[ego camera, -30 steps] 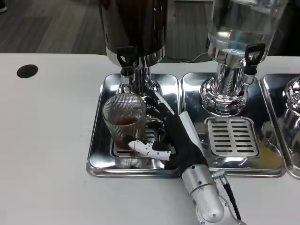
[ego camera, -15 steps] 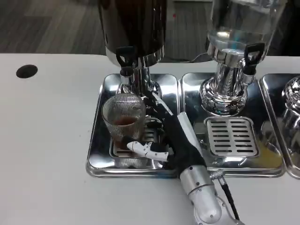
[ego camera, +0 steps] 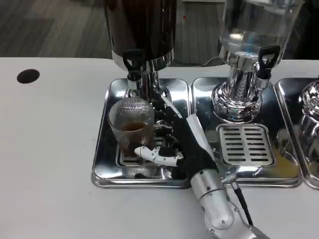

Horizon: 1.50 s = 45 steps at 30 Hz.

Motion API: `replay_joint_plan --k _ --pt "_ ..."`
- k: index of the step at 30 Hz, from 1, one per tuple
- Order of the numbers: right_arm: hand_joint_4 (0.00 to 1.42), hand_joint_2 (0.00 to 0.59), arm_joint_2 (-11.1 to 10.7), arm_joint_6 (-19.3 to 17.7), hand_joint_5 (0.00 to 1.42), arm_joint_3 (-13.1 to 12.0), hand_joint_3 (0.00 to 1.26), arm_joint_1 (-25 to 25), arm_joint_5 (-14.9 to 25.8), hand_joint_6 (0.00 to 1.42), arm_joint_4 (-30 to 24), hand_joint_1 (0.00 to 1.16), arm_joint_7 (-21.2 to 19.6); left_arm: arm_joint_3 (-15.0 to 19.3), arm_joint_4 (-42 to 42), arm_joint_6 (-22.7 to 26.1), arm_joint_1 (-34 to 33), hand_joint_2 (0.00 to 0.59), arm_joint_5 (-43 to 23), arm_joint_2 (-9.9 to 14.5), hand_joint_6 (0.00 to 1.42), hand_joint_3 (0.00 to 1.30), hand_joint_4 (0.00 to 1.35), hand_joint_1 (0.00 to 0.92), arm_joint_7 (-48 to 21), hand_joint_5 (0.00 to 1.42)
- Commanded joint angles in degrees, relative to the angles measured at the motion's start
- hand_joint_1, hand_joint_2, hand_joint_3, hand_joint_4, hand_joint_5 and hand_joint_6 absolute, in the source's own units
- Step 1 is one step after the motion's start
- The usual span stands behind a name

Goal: Grasp the cup under the faucet to collect the drink, then remove the cup.

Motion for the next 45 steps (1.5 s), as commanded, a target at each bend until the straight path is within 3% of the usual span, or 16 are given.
replay_joint_plan --k 1,29,45 --pt "0.12 0.166 5.3 2.5 0.16 -0.1 0.09 -2.5 0.3 0.2 1.4 0.96 0.2 -0.3 -0.2 0.5 -0.1 0.0 0.3 0.5 0.0 0.0 0.0 0.0 -0.8 0.0" --pt "0.1 0.171 7.5 1.1 0.14 2.0 0.08 1.4 0.4 0.16 -0.5 0.94 0.5 -1.5 -0.8 2.0 -2.0 0.0 0.7 0.8 0.0 0.0 0.0 0.0 -1.3 0.0" --pt "0.09 0.17 7.5 3.1 0.11 3.5 0.07 1.3 0.3 0.13 -2.2 0.93 0.0 -2.5 -0.8 1.8 -2.1 0.0 0.7 0.5 0.0 0.0 0.0 0.0 -0.8 0.0"
